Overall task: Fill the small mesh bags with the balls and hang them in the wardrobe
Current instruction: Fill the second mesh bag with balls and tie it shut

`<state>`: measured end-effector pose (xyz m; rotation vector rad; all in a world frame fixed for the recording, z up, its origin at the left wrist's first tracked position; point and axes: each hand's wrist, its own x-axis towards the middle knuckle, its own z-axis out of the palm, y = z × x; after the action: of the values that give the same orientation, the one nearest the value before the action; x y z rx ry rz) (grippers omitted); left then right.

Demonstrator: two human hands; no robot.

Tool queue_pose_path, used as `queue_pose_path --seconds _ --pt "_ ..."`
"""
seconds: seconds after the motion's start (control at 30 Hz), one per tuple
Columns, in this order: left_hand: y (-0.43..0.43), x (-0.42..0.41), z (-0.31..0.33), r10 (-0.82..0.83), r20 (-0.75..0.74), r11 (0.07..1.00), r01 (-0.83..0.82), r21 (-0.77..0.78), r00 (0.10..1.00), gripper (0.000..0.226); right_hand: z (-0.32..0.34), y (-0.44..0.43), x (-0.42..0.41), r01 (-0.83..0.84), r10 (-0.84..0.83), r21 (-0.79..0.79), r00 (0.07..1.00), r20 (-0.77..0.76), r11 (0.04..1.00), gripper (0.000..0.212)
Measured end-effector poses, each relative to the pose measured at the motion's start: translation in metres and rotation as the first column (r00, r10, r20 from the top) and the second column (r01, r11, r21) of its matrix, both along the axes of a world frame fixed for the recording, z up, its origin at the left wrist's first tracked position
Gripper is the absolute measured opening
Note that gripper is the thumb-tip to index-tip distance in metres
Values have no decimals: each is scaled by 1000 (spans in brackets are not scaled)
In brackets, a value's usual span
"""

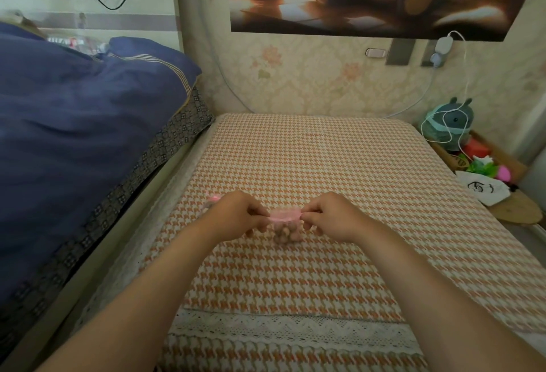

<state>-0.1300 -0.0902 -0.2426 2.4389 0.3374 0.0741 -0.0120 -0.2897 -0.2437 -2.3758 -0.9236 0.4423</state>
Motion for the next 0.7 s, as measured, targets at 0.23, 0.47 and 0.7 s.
queue_pose_path --seconds 0.23,0.47,0.7 --pt "3 -1 -2 65 -23 995 -67 -72 998 18 0 -5 5 133 -92 166 968 -234 977 12" --pt "4 0 -3 208 -43 930 -211 -301 977 30 -4 -9 14 358 -239 155 832 -501 921 10" --pt "5 2 -3 382 -125 776 -392 -494 915 33 -10 -6 21 557 -377 126 694 -614 821 16"
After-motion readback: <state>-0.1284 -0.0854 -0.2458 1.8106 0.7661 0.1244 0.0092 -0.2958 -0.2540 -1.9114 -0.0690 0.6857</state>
